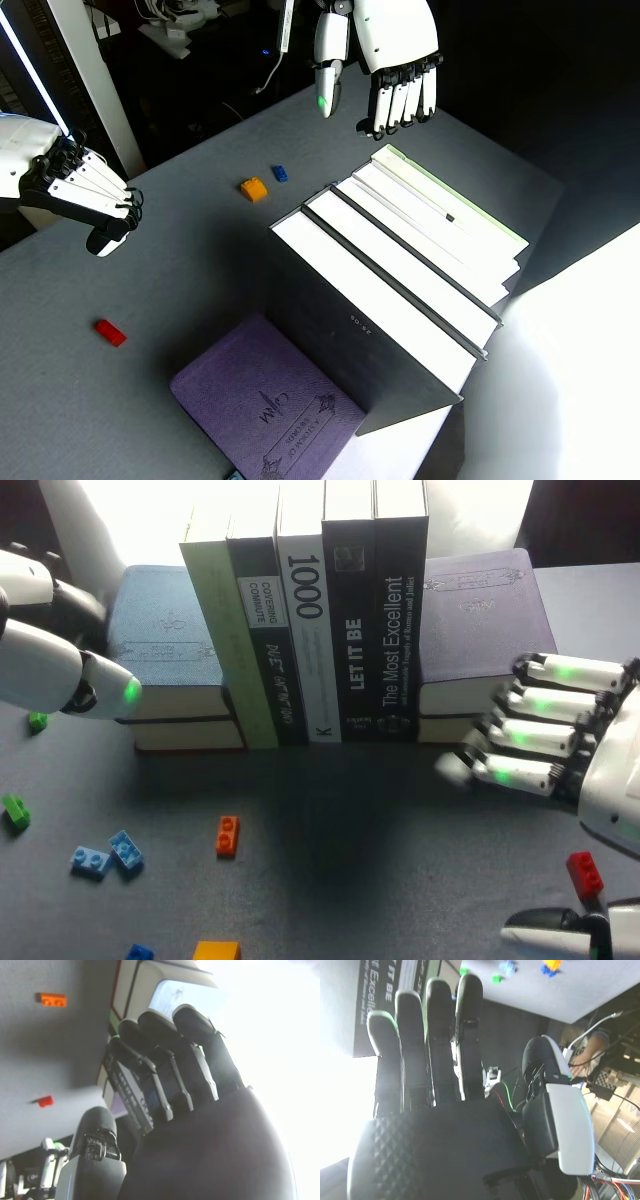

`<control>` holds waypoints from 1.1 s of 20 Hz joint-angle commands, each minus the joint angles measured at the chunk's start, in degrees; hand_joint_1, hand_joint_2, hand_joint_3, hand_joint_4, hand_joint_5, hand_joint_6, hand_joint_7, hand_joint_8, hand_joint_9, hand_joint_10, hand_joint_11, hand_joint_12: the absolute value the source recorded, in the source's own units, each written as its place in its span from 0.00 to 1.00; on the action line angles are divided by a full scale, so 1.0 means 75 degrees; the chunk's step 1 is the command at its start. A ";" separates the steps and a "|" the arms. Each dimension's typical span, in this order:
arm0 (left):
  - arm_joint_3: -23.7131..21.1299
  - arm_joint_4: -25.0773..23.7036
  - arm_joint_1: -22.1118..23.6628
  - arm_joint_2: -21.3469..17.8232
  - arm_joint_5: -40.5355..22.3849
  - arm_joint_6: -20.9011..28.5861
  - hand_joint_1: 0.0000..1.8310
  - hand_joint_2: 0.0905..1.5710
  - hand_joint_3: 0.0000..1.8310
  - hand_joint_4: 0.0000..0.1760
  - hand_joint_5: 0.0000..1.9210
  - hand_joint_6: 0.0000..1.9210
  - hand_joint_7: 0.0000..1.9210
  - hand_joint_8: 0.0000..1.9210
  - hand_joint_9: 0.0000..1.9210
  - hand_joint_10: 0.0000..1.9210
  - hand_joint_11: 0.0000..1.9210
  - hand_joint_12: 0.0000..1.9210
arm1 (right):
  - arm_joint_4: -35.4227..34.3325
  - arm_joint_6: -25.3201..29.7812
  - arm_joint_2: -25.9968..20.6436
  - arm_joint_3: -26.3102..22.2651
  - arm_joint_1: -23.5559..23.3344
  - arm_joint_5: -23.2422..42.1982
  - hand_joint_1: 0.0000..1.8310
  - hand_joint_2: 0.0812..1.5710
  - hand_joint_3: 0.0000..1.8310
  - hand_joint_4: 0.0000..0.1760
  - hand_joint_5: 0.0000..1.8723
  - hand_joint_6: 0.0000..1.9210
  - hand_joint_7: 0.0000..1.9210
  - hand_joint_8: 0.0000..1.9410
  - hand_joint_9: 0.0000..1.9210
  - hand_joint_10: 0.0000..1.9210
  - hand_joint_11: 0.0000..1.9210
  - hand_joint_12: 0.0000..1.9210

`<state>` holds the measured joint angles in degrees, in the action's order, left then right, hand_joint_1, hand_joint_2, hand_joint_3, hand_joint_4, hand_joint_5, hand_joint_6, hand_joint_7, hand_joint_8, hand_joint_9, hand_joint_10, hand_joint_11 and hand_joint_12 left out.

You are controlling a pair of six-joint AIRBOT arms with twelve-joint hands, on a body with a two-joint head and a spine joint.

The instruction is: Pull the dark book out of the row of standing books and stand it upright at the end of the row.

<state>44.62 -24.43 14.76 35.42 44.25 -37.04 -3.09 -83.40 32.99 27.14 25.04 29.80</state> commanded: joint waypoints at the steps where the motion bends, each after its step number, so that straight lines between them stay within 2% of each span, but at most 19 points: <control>1: 0.0010 -0.0244 0.0071 -0.0060 -0.0583 0.0002 0.00 0.78 0.02 0.00 0.03 0.01 0.07 0.00 0.07 0.02 0.00 0.37 | 0.0060 -0.0043 -0.0053 -0.0085 -0.0053 0.0933 0.00 0.68 0.02 0.00 0.07 0.00 0.04 0.00 0.03 0.00 0.00 0.07; 2: 0.0012 -0.0244 0.0072 -0.0060 -0.0583 0.0002 0.00 0.78 0.01 0.03 0.04 0.01 0.07 0.00 0.07 0.01 0.00 0.38 | 0.0060 -0.0101 -0.0059 -0.0126 -0.0050 0.0953 0.00 0.68 0.01 0.00 0.07 0.00 0.04 0.00 0.03 0.00 0.00 0.09; 4: 0.0019 -0.0246 0.0070 -0.0060 -0.0583 0.0002 0.00 0.78 0.01 0.01 0.05 0.01 0.08 0.00 0.08 0.01 0.00 0.39 | 0.0060 -0.0213 -0.0058 -0.0231 -0.0050 0.1000 0.00 0.69 0.00 0.00 0.07 0.00 0.05 0.00 0.05 0.00 0.00 0.16; 5: 0.0022 -0.0246 0.0070 -0.0060 -0.0583 0.0002 0.00 0.78 0.00 0.03 0.05 0.00 0.08 0.00 0.08 0.01 0.00 0.39 | 0.0060 -0.0287 -0.0055 -0.0288 -0.0050 0.1046 0.00 0.69 0.00 0.00 0.08 0.00 0.06 0.00 0.05 0.00 0.00 0.19; 8: 0.0034 -0.0248 0.0070 -0.0060 -0.0584 0.0002 0.00 0.80 0.01 0.00 0.02 0.00 0.06 0.00 0.07 0.00 0.00 0.39 | 0.0060 -0.0484 -0.0046 -0.0464 -0.0052 0.1261 0.00 0.69 0.00 0.02 0.08 0.00 0.05 0.00 0.04 0.00 0.00 0.16; 9: 0.0035 -0.0248 0.0071 -0.0060 -0.0584 0.0002 0.00 0.81 0.01 0.00 0.03 0.00 0.06 0.00 0.07 0.00 0.00 0.36 | 0.0056 -0.0586 -0.0038 -0.0549 -0.0082 0.1352 0.00 0.69 0.00 0.02 0.08 0.00 0.05 0.00 0.04 0.00 0.00 0.13; 10: 0.0035 -0.0248 0.0071 -0.0060 -0.0584 0.0002 0.00 0.81 0.00 0.00 0.07 0.01 0.07 0.00 0.08 0.00 0.00 0.39 | -0.0038 -0.0721 -0.0019 -0.0611 -0.0130 0.1392 0.00 0.69 0.00 0.01 0.08 0.00 0.05 0.00 0.04 0.00 0.00 0.12; 11: 0.0038 -0.0248 0.0071 -0.0060 -0.0584 0.0002 0.00 0.81 0.00 0.00 0.09 0.02 0.08 0.01 0.08 0.00 0.00 0.40 | -0.0491 -0.1315 0.0073 -0.0720 -0.0255 0.1585 0.00 0.70 0.00 0.03 0.10 0.01 0.05 0.00 0.04 0.00 0.00 0.12; 12: 0.0039 -0.0248 0.0071 -0.0060 -0.0584 0.0002 0.00 0.81 0.00 0.00 0.08 0.02 0.08 0.00 0.08 0.00 0.00 0.40 | -0.0823 -0.1616 0.0155 -0.0759 -0.0323 0.1835 0.00 0.71 0.00 0.08 0.21 0.02 0.06 0.00 0.04 0.00 0.00 0.12; 13: 0.0033 -0.0244 0.0073 -0.0059 -0.0584 0.0002 0.00 0.81 0.00 0.00 0.08 0.02 0.08 0.00 0.08 0.00 0.00 0.40 | -0.1374 -0.2036 0.0298 -0.0769 -0.0511 0.1968 0.00 0.71 0.00 0.09 0.23 0.02 0.06 0.00 0.04 0.00 0.00 0.12; 14: 0.0025 -0.0244 0.0073 -0.0059 -0.0584 0.0006 0.00 0.80 0.00 0.00 0.07 0.01 0.07 0.00 0.08 0.00 0.00 0.39 | -0.1684 -0.2440 0.0405 -0.0769 -0.0639 0.2075 0.00 0.71 0.00 0.22 0.30 0.03 0.08 0.00 0.04 0.00 0.00 0.09; 15: 0.0017 -0.0242 0.0073 -0.0059 -0.0584 0.0018 0.00 0.81 0.00 0.00 0.07 0.01 0.07 0.00 0.08 0.00 0.00 0.38 | -0.2333 -0.3132 0.0576 -0.0764 -0.0837 0.2300 0.00 0.72 0.00 0.26 0.34 0.02 0.09 0.00 0.04 0.00 0.00 0.08; 16: 0.0015 -0.0241 0.0073 -0.0059 -0.0583 0.0023 0.00 0.81 0.00 0.00 0.07 0.01 0.07 0.00 0.07 0.00 0.00 0.37 | -0.2484 -0.3364 0.0655 -0.0762 -0.0914 0.2501 0.00 0.72 0.00 0.26 0.35 0.02 0.10 0.00 0.04 0.00 0.00 0.08; 17: 0.0018 -0.0244 0.0067 -0.0062 -0.0571 0.0023 0.01 0.81 0.00 0.00 0.07 0.01 0.07 0.00 0.07 0.00 0.00 0.34 | -0.2489 -0.3554 0.0763 -0.0766 -0.1019 0.2984 0.00 0.72 0.00 0.17 0.37 0.02 0.09 0.00 0.02 0.00 0.00 0.03; 18: 0.0024 -0.0244 0.0066 -0.0062 -0.0571 0.0023 0.00 0.81 0.00 0.00 0.08 0.01 0.07 0.00 0.08 0.00 0.00 0.34 | -0.2489 -0.3571 0.0803 -0.0763 -0.1089 0.3147 0.00 0.72 0.00 0.13 0.39 0.02 0.08 0.00 0.01 0.00 0.00 0.01; 19: 0.0027 -0.0245 0.0067 -0.0062 -0.0572 0.0023 0.00 0.81 0.00 0.00 0.05 0.00 0.08 0.00 0.08 0.00 0.00 0.36 | -0.2490 -0.3729 0.0887 -0.0755 -0.1186 0.3377 0.00 0.73 0.00 0.11 0.40 0.02 0.07 0.00 0.01 0.00 0.00 0.00; 20: 0.0027 -0.0245 0.0067 -0.0061 -0.0572 0.0023 0.00 0.82 0.00 0.00 0.02 0.00 0.08 0.00 0.08 0.00 0.00 0.36 | -0.2490 -0.3920 0.0986 -0.0727 -0.1265 0.3527 0.00 0.72 0.00 0.16 0.41 0.02 0.07 0.00 0.01 0.00 0.01 0.00; 22: 0.0033 -0.0248 0.0067 -0.0062 -0.0573 0.0022 0.00 0.80 0.00 0.00 0.03 0.01 0.06 0.00 0.07 0.00 0.00 0.38 | -0.2490 -0.4289 0.1323 -0.0464 -0.1496 0.3619 0.00 0.73 0.00 0.04 0.42 0.02 0.07 0.00 0.00 0.00 0.00 0.00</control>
<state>44.64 -24.45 14.70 35.42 44.14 -36.97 -23.90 -115.33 43.75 23.97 14.26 50.52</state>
